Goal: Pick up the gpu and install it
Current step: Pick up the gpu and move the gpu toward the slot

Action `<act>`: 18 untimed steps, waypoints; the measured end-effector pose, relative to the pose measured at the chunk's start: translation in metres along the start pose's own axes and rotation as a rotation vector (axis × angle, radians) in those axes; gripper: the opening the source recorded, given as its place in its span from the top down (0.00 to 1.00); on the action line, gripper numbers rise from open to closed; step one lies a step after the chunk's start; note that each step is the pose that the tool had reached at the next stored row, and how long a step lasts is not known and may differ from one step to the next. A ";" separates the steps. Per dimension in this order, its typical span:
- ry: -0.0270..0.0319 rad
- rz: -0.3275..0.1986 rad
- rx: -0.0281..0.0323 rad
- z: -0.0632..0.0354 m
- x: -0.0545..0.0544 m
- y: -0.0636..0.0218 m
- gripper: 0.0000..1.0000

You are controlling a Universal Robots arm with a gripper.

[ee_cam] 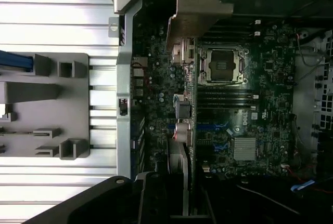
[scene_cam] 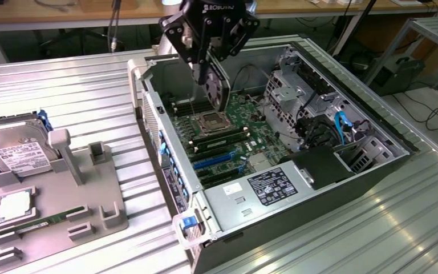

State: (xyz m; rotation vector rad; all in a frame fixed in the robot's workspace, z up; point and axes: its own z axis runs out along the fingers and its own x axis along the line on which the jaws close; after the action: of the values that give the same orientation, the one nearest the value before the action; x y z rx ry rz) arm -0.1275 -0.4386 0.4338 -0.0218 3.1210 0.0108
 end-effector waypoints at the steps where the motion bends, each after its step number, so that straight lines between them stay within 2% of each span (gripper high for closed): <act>1: 0.0000 0.000 0.0000 0.0001 -0.002 0.0000 0.72; 12: 0.0000 0.000 0.0000 0.0007 -0.031 -0.0004 0.72; 14: 0.0000 0.000 0.0000 0.0010 -0.040 0.0001 0.72; 18: 0.0001 0.000 0.0002 0.0014 -0.048 0.0017 0.72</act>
State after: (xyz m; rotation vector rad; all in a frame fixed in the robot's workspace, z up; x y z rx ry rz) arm -0.0793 -0.4362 0.4335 -0.0218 3.1211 0.0106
